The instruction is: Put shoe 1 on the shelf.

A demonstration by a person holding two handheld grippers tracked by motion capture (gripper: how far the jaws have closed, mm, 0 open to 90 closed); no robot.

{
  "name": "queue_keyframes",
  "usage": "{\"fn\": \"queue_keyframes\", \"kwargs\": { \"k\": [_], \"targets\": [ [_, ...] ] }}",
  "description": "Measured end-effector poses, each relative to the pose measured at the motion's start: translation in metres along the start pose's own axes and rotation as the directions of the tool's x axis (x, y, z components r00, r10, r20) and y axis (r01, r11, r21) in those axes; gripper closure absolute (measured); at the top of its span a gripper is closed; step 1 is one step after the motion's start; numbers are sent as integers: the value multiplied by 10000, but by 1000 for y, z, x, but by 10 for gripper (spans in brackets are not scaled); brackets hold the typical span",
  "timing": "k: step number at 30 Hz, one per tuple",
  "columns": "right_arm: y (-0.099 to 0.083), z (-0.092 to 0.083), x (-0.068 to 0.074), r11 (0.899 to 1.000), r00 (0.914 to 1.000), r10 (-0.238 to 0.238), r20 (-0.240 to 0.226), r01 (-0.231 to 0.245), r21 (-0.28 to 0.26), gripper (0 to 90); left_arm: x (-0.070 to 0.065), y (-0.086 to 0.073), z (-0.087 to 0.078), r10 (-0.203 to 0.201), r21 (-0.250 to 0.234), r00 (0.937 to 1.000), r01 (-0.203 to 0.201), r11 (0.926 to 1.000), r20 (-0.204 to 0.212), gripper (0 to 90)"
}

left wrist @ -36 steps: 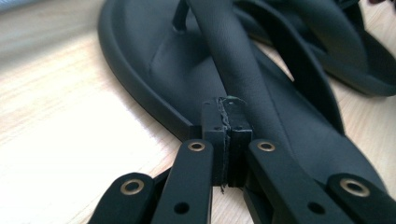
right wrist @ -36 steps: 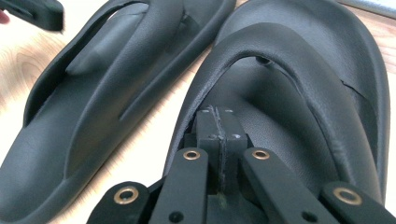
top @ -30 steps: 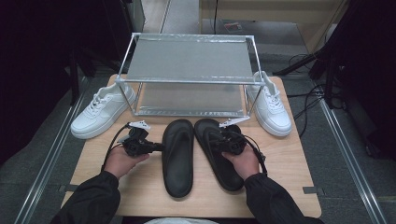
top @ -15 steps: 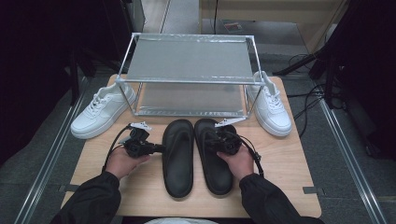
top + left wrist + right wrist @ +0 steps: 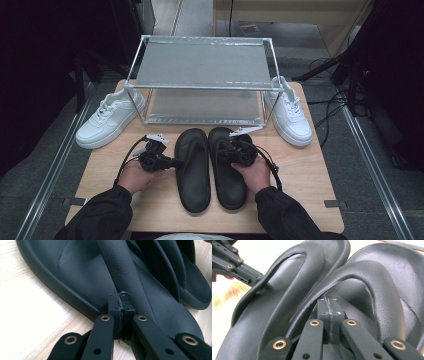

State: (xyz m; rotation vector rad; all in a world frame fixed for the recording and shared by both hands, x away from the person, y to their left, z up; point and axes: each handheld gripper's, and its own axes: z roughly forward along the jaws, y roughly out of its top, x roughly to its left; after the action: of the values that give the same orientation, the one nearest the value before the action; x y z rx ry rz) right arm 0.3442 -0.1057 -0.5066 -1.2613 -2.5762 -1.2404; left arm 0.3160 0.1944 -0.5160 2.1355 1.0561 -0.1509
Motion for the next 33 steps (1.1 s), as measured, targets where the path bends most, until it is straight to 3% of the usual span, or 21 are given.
{"fn": "queue_keyframes", "kwargs": {
  "k": [9, 14, 20, 21, 24, 30, 33],
  "targets": [
    [0, -1, -1, 10000, 10000, 87, -7, -87, -23, 900, -7, 1, 5, -119, 127, 9988, 113, 9999, 476, 900],
    [-1, -2, -2, 10000, 9999, 34, 117, -34, -29, 895, -10, 1, 3, 125, 206, 9995, -131, 9997, 298, 890],
    [-2, -11, -2, 9994, 9994, -96, 331, 106, -322, 857, -10, 2, -10, 329, -304, 9993, -323, 9990, 184, 790],
    [-1, -15, -1, 9987, 9993, -112, 349, 130, -491, 830, -11, 3, -15, 507, -437, 9987, -504, 9978, 64, 776],
    [-1, -21, 0, 9969, 9996, -103, 259, 122, -773, 779, -12, 3, -25, 458, -794, 9989, -453, 9958, 50, 744],
    [-4, -31, 7, 9935, 10000, -40, 52, 45, -1142, 699, -11, 3, -38, 435, -949, 9990, -437, 9945, -42, 650],
    [-8, -36, 14, 9885, 9994, -330, 90, 339, -1475, 646, -11, 4, -43, 491, -1081, 9988, -486, 9929, 14, 570]
  ]
}}
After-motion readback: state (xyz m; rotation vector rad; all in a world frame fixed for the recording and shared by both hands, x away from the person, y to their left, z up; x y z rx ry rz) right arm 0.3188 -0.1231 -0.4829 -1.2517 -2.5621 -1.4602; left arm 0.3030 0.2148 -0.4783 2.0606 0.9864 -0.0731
